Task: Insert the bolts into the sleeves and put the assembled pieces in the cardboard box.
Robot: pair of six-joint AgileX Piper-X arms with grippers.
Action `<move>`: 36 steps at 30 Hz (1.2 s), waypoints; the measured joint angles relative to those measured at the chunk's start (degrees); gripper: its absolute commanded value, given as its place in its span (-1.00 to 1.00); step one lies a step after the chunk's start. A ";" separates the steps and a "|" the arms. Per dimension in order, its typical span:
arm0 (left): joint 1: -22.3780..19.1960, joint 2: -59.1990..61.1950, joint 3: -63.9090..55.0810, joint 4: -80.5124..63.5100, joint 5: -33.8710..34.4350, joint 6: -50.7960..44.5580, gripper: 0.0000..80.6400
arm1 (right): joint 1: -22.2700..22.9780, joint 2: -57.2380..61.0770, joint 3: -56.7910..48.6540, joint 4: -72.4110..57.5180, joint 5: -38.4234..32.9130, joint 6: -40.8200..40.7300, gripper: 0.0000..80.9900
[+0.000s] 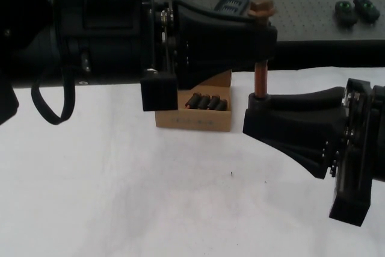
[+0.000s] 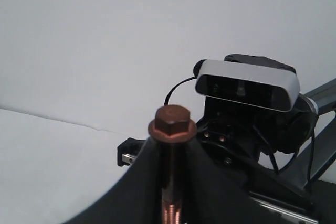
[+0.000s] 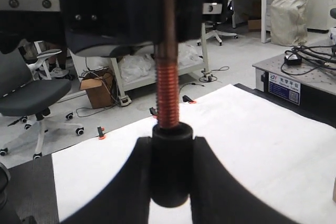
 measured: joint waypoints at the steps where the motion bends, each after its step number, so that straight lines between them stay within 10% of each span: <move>1: 0.00 0.00 0.00 0.00 0.00 0.00 -0.99 | 0.00 0.00 0.00 -0.34 -0.03 -0.07 -0.93; 29: -0.35 0.00 -0.14 8.59 0.38 -0.48 -0.99 | 0.23 -1.75 0.64 1.37 -0.44 -0.22 -0.93; 36: -0.35 0.00 -0.27 10.17 1.73 -0.48 -0.22 | 0.20 -2.49 0.64 0.12 0.03 -0.35 -0.93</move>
